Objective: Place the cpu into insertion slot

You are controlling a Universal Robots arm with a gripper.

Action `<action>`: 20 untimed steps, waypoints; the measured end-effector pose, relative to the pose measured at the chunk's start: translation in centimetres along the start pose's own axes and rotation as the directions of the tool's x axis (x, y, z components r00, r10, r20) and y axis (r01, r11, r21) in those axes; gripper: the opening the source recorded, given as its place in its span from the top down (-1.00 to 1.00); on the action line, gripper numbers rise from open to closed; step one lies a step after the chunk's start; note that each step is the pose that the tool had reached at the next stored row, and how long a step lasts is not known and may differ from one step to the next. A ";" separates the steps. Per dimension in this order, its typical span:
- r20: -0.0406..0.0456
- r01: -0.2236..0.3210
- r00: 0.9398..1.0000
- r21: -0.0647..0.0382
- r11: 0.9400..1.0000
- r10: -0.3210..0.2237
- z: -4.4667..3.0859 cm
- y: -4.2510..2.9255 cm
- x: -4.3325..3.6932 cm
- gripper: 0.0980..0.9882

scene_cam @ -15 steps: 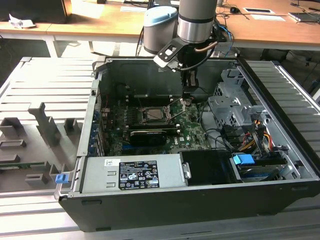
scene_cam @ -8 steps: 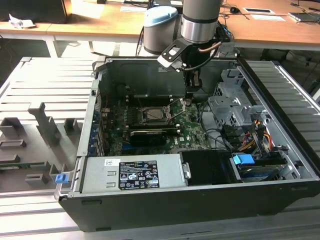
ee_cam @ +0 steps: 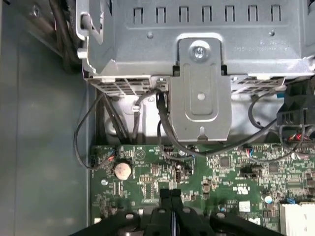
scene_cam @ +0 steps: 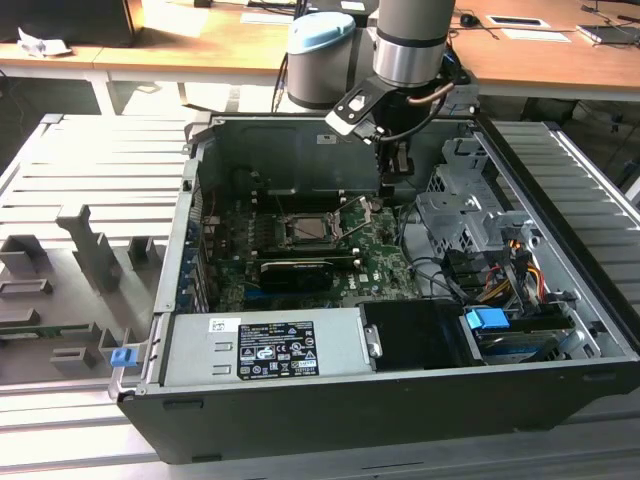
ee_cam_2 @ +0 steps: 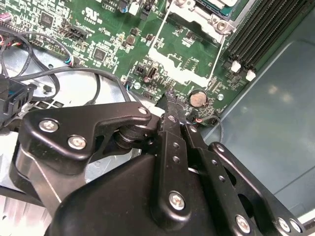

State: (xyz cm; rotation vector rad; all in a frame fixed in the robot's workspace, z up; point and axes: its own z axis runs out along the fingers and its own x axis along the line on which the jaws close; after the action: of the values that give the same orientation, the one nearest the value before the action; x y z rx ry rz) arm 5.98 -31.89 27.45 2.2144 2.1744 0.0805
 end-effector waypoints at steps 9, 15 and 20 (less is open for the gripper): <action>0.000 0.000 1.000 0.000 1.000 0.000 0.04 0.61 0.03 0.98; 0.000 0.000 1.000 0.000 1.000 0.000 0.05 0.78 0.04 0.98; 0.000 0.000 1.000 0.000 1.000 0.000 0.06 0.96 0.04 0.98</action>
State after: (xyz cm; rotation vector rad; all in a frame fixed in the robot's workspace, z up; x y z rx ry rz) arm 6.94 -31.86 27.45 2.2144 2.1744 0.0805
